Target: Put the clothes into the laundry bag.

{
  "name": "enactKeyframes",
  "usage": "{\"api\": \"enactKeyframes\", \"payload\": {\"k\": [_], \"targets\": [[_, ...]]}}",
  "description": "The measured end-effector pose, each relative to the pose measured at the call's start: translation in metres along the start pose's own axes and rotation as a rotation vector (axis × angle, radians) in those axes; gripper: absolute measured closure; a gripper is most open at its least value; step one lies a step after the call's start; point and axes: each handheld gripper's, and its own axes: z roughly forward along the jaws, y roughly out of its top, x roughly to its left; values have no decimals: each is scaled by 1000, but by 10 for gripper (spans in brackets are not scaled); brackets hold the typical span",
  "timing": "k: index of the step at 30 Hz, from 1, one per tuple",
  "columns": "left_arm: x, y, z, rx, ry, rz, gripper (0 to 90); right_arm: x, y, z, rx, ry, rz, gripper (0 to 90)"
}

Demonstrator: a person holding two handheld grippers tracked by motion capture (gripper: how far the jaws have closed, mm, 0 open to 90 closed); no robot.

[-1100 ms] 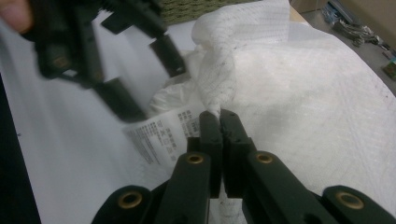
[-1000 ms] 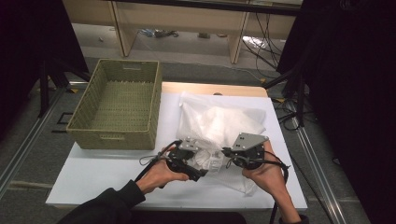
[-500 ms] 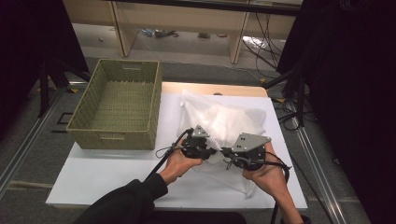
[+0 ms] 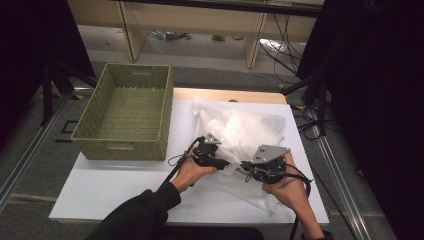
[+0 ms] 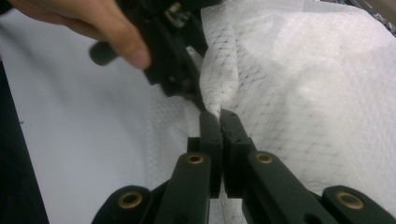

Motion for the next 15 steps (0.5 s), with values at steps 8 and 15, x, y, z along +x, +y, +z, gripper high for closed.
{"api": "enactKeyframes", "payload": {"k": [8, 15], "targets": [[-9, -16, -8, 52, -12, 62, 400, 2, -1, 4, 17, 11, 0, 900], [-3, -4, 5, -25, -7, 28, 762, 3, -1, 5, 18, 20, 1, 900]]}}
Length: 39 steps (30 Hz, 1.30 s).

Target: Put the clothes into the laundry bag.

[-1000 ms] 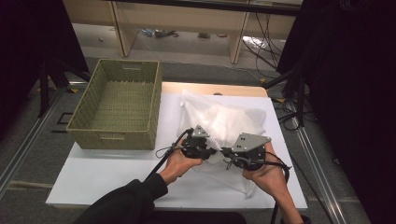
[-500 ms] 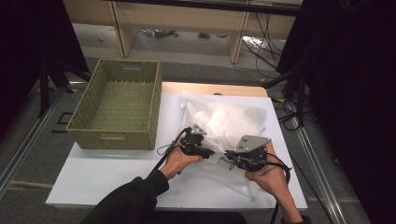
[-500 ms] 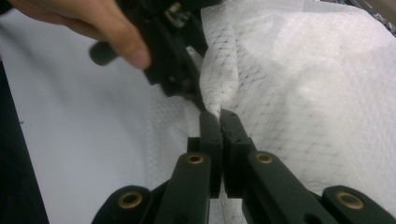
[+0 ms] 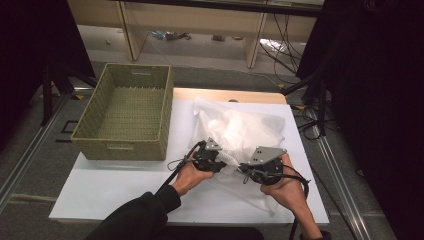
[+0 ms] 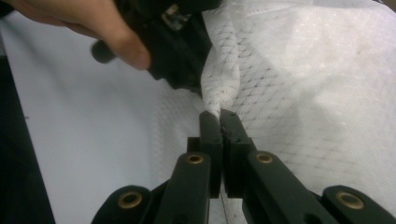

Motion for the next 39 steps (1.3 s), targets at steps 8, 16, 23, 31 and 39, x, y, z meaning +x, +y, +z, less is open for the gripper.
{"api": "enactKeyframes", "payload": {"k": [8, 16, 23, 31, 39], "targets": [[-3, 18, 14, -120, -66, -96, 777, 2, 3, -7, -26, 31, -11, 900], [2, 9, 12, 27, -14, 3, 556, -1, -9, 6, 18, 12, 17, 900], [2, -7, -33, 79, 39, 66, 327, -4, -11, 5, 16, 2, 30, 900], [10, -13, -14, 84, 53, 8, 256, -2, -8, 8, 22, 6, 38, 899], [12, -5, 11, 57, -1, 10, 738, -4, -11, 9, 32, 8, 15, 900]]}}
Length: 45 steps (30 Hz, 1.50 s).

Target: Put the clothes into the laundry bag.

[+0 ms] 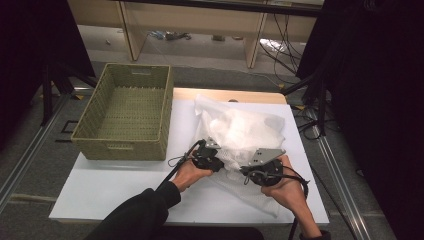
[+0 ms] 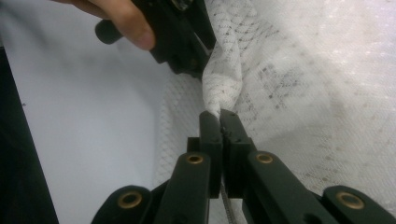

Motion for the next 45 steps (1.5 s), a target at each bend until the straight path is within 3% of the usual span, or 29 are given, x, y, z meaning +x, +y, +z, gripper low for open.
{"api": "enactKeyframes", "payload": {"k": [4, 5, 7, 9, 11, 12, 14, 16, 19, 20, 22, 24, 25, 27, 31, 32, 33, 35, 36, 37, 39, 42, 45], "targets": [[-7, 15, 6, -80, -15, -15, 826, 1, 1, -1, 0, 10, 12, 900], [-6, 18, 8, -98, -13, -37, 831, 1, 1, -1, 0, 9, 2, 900], [-3, 20, 14, -98, 12, -49, 835, 2, 1, 0, 4, 18, 3, 900], [3, 18, 20, -89, 40, -36, 826, 2, 0, 2, 13, 21, 4, 900], [6, 16, 19, -70, 18, -84, 795, 3, -2, 5, 18, 24, 7, 900], [5, 16, 14, -40, 4, -84, 739, 3, -3, 6, 22, 24, 5, 900], [2, 14, -2, -3, 46, -9, 630, 3, -4, 9, 26, 27, 7, 900], [2, 8, -21, 28, 55, 45, 530, 3, -5, 10, 33, 35, 20, 900], [5, -4, -48, 38, 89, 41, 448, 2, -6, 12, 36, 31, 14, 900], [9, -9, -57, 40, 125, 20, 433, 2, -6, 13, 38, 30, 12, 900], [14, -16, -66, 52, 153, 7, 427, 3, -5, 14, 40, 31, 18, 900], [20, -22, -69, 65, 157, -22, 426, 4, -4, 14, 40, 30, 12, 900], [21, -24, -69, 60, 144, -48, 427, 4, -4, 13, 42, 31, 23, 900], [21, -25, -65, 64, 121, -58, 436, 4, -4, 13, 39, 29, 21, 900], [16, -22, -52, 81, 139, -14, 440, 3, -5, 13, 40, 34, 23, 899], [18, -20, -44, 79, 179, -4, 443, 2, -5, 14, 36, 41, 14, 899], [22, -19, -40, 63, 188, -9, 491, 3, -5, 13, 37, 33, 17, 899], [25, -16, -36, 24, 170, 4, 685, 2, -5, 12, 35, 24, 12, 899], [24, -15, -35, 2, 148, -8, 760, 3, -5, 12, 37, 31, 20, 899], [20, -11, -34, -21, 119, 0, 792, 3, -5, 12, 35, 34, 20, 899], [8, -2, -33, -30, 94, 59, 837, 1, -5, 12, 30, 27, 15, 899], [4, 11, -24, -28, 88, 72, 863, 1, -5, 11, 36, 23, 15, 899], [13, 21, -8, -26, 118, 55, 867, 1, -4, 10, 30, 25, 20, 900]]}}
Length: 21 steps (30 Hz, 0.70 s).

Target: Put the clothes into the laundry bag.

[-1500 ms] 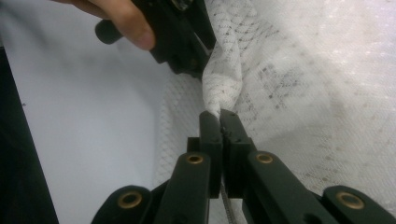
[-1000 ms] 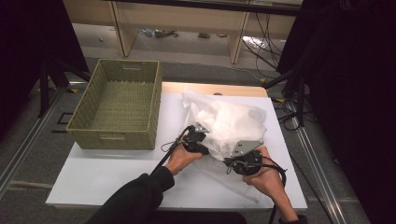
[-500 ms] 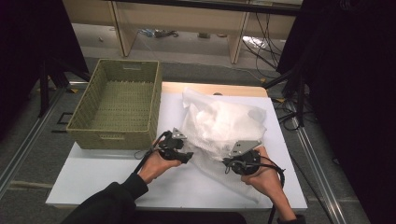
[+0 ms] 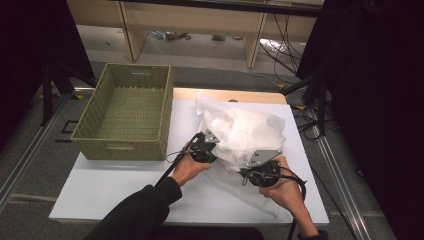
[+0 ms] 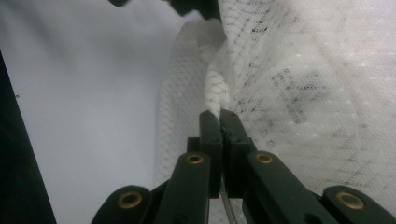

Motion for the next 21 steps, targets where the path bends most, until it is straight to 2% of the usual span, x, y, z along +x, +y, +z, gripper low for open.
{"api": "enactKeyframes", "payload": {"k": [2, 3, 4, 5, 6, 7, 8, 9, 11, 12, 13, 14, 16, 19, 20, 21], "targets": [[6, 1, 11, -6, 17, -19, 866, 0, 0, 0, -2, 2, 1, 900], [9, -1, 17, -1, 10, -43, 861, 0, 0, 0, 0, 3, 5, 900], [9, -1, 17, -1, 10, -43, 843, 0, 0, 0, 0, 3, 5, 900], [12, -5, 18, 5, -8, -60, 821, -2, -1, 2, 0, -1, 2, 900], [11, -6, 14, 14, -10, -49, 791, -2, -2, 2, 5, -1, 6, 900], [11, -7, 9, 23, -21, -53, 749, -3, -3, 2, 2, -2, 1, 899], [11, -8, 3, 32, -36, -64, 691, -3, -3, 2, -1, 7, 6, 899], [10, -10, -4, 49, -37, -61, 607, -4, -3, 1, 0, -5, 0, 899], [9, -15, -19, 73, 1, -39, 497, -3, -2, 0, -6, -3, 5, 899], [9, -15, -19, 73, 1, -39, 477, -3, -2, 0, -8, -4, 1, 899], [9, -18, -26, 77, 10, -27, 477, -3, -2, 0, -8, -4, 1, 899], [12, -26, -39, 75, -8, -25, 480, -4, -1, 1, -11, 6, -7, 898], [16, -35, -47, 88, 0, -26, 567, -2, -1, 1, -2, -4, 3, 898], [19, -42, -44, 126, 31, -32, 633, -2, -1, 3, -2, 6, -3, 898], [19, -43, -42, 134, 30, -34, 624, -2, -1, 2, -1, -5, 1, 898], [19, -43, -37, 138, 50, -34, 602, -2, -1, 2, -2, -5, 0, 898]]}}
